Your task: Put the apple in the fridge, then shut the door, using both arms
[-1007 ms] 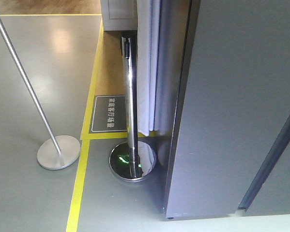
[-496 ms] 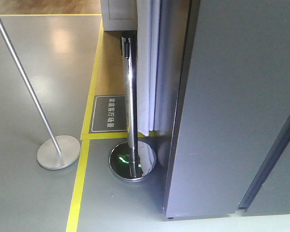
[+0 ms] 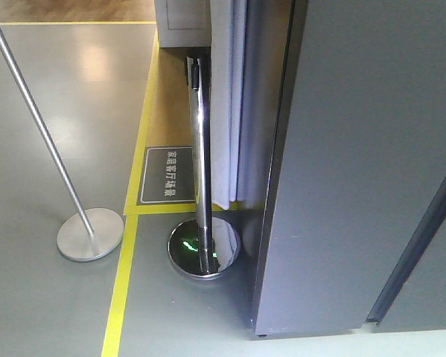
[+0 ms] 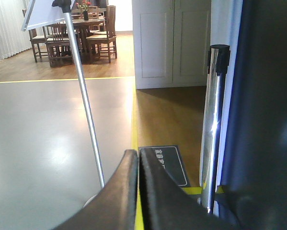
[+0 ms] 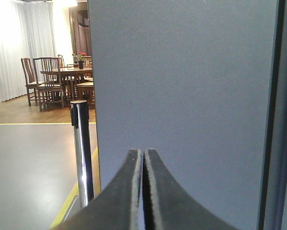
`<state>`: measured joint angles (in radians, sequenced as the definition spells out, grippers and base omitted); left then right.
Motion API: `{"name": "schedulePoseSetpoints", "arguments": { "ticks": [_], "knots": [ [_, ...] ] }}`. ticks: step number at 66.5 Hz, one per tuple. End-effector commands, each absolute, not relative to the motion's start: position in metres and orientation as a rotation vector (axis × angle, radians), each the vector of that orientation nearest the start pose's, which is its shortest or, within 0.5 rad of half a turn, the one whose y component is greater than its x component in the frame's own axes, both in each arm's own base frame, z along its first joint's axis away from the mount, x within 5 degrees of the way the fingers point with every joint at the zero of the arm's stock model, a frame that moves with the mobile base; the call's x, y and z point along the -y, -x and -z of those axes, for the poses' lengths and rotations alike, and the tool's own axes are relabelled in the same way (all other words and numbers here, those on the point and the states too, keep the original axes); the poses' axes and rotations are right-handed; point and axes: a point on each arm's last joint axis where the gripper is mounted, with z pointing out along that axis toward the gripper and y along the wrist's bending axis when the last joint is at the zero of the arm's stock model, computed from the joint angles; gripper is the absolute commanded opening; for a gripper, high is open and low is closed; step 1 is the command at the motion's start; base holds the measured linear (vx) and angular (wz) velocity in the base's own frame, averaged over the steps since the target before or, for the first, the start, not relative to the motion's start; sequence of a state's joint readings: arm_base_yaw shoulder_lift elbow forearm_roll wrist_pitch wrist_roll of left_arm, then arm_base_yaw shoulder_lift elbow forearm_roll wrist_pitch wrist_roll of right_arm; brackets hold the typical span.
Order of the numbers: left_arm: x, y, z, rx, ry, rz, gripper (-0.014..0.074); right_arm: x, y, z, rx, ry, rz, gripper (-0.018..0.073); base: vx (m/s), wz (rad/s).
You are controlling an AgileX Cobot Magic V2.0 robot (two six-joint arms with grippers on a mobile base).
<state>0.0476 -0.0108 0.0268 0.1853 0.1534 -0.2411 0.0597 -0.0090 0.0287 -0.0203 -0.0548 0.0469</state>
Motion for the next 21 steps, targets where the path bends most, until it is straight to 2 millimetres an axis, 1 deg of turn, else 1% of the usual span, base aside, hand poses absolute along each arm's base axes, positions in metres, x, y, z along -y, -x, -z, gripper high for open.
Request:
{"name": "schedulePoseSetpoints", "arguments": {
  "ticks": [1,21],
  "knots": [
    [-0.0042,-0.056,-0.1924,-1.585,0.101,0.0,-0.0008,-0.0036,-0.055,-0.213,-1.375,0.04,-0.055,-0.0003,0.0,0.0],
    [-0.0042,-0.056,-0.1924,-1.585,0.101,0.0,-0.0008,-0.0036,-0.055,-0.213,-1.375,0.04,-0.055,-0.0003,0.0,0.0]
  ]
}}
